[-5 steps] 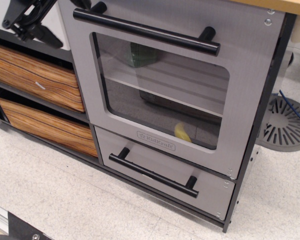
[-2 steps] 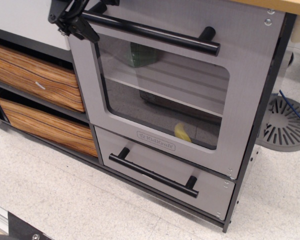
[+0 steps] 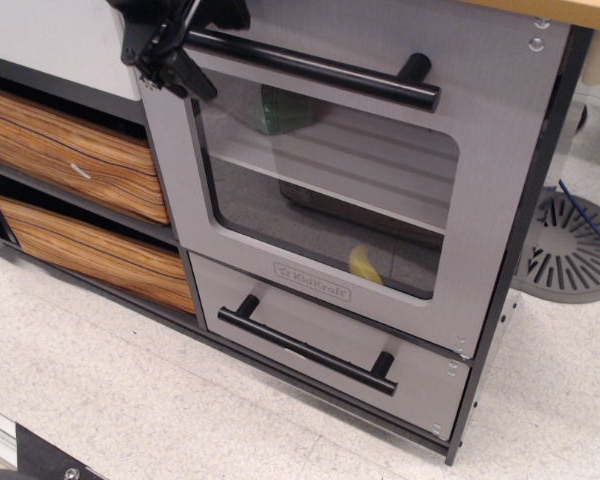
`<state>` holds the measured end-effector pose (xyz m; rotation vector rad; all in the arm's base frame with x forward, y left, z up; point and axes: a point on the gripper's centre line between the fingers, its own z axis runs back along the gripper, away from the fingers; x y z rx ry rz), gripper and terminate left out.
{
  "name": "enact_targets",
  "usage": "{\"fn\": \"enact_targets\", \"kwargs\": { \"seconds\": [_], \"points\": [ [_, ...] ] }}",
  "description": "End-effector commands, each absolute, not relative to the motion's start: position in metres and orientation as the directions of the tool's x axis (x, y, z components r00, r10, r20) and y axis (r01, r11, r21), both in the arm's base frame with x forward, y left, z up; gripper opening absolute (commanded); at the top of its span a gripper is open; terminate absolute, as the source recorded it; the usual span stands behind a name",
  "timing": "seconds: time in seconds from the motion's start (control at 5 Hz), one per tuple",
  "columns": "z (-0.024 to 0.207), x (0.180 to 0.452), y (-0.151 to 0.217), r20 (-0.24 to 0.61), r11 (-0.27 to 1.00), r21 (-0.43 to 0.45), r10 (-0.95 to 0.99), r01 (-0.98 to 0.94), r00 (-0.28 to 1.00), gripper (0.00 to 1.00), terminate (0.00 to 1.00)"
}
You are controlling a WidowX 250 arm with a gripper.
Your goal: Open oven
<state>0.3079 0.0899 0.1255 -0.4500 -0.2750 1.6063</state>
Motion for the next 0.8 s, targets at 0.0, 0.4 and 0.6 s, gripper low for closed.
{"fn": "enact_targets", "kwargs": {
  "seconds": [0.0, 0.4, 0.6],
  "points": [
    [0.124, 0.282, 0.088, -0.045, 0.023, -0.45, 0.998, -0.893, 0.048, 1.0, 0.0],
    [0.143, 0.272, 0.084, -0.075, 0.083, -0.45, 0.989, -0.889, 0.13, 1.0, 0.0],
    [0.164, 0.259, 0.082, -0.078, 0.155, -0.465, 0.974, -0.872, 0.214, 1.0, 0.0]
  ]
}}
